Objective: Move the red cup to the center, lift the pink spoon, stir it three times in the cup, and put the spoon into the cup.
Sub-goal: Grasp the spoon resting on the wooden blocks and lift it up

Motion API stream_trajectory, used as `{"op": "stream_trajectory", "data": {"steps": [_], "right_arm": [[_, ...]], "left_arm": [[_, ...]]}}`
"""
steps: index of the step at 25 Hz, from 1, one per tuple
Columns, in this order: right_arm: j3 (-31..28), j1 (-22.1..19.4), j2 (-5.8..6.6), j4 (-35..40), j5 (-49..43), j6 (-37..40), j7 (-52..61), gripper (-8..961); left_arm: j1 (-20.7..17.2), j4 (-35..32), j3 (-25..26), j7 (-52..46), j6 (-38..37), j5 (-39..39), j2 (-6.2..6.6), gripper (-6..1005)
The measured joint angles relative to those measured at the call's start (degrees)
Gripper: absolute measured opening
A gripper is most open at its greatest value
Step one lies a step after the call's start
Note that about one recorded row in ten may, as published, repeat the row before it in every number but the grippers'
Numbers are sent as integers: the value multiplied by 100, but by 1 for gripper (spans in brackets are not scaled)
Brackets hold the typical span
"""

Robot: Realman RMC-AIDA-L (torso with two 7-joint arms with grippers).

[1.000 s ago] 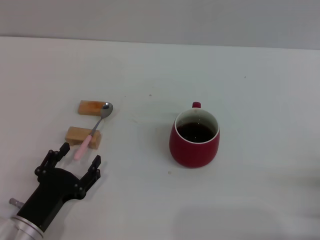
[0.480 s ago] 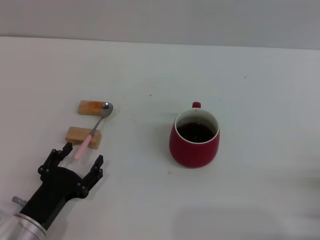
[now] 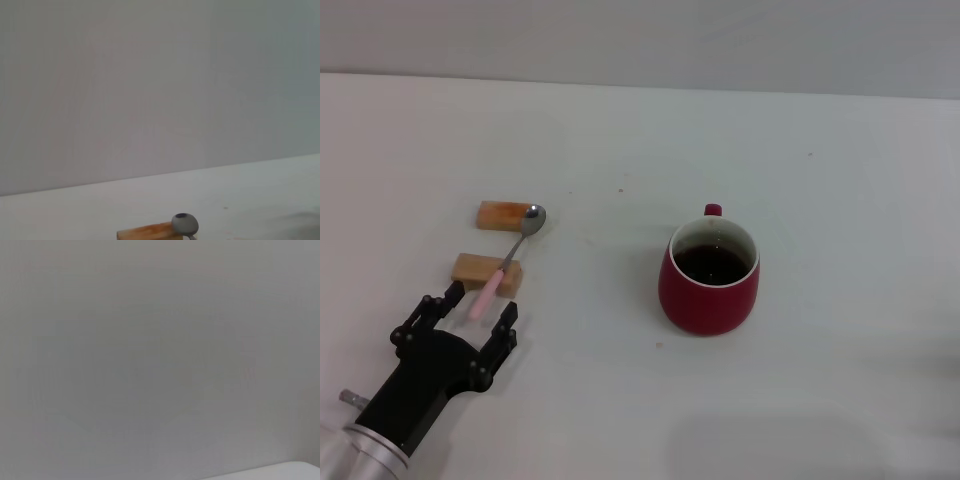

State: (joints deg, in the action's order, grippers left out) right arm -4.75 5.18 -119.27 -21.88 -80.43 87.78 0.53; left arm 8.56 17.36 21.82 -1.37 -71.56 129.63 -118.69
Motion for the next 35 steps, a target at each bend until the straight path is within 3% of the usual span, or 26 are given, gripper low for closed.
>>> {"op": "stream_trajectory", "data": {"steps": [8,35], "right_arm": [[0,4,0,0,0,-4,0,-1],[9,10,8,0,1,-16,0,-1]], "left_arm": [[6,-7,-1,-3,26,0,4,648],[48,-11,-2,-47,162,6,4,521]]}}
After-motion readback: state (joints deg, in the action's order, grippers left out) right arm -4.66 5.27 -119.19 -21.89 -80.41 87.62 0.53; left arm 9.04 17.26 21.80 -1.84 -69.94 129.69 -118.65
